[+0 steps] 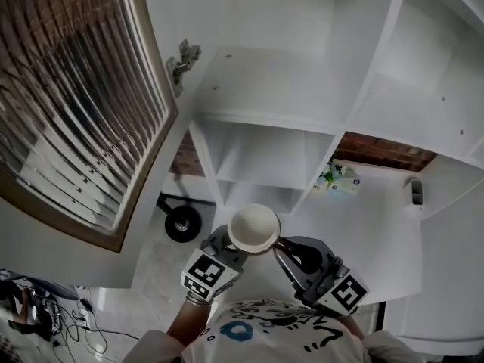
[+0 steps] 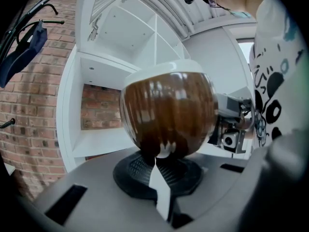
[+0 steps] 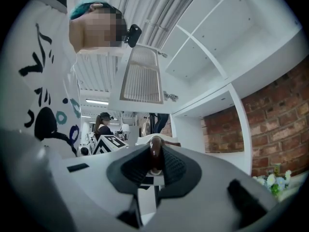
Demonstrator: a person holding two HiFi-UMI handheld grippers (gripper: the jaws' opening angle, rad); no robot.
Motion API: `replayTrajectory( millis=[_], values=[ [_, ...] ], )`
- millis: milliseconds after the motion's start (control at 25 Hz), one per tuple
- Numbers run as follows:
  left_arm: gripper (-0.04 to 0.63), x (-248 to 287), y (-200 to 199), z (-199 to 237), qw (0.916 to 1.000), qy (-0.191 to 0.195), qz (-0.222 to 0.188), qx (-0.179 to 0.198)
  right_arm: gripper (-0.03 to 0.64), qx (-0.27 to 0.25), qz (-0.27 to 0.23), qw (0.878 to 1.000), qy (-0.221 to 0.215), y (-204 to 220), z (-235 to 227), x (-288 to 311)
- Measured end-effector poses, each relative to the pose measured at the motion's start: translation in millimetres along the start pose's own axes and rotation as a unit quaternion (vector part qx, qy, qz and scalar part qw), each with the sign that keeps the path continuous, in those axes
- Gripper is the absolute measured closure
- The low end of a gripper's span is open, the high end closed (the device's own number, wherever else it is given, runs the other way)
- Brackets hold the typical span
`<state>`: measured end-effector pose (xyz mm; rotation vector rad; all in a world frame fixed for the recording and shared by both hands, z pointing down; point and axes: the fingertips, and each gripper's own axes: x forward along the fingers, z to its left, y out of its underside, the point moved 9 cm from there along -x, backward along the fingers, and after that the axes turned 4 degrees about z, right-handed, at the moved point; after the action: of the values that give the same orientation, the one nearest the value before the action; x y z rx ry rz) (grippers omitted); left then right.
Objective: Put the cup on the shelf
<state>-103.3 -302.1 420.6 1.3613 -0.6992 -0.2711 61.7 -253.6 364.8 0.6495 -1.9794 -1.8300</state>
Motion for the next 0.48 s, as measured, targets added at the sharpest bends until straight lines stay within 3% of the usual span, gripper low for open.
replayTrajectory(
  millis=[480],
  values=[
    [0.578,29.4,-4.8,43.9,0.9999,0.004,-0.013,0.0,0.557,0.005,-0.009,1.0,0.019,6.3,-36.8,31.2]
  ],
)
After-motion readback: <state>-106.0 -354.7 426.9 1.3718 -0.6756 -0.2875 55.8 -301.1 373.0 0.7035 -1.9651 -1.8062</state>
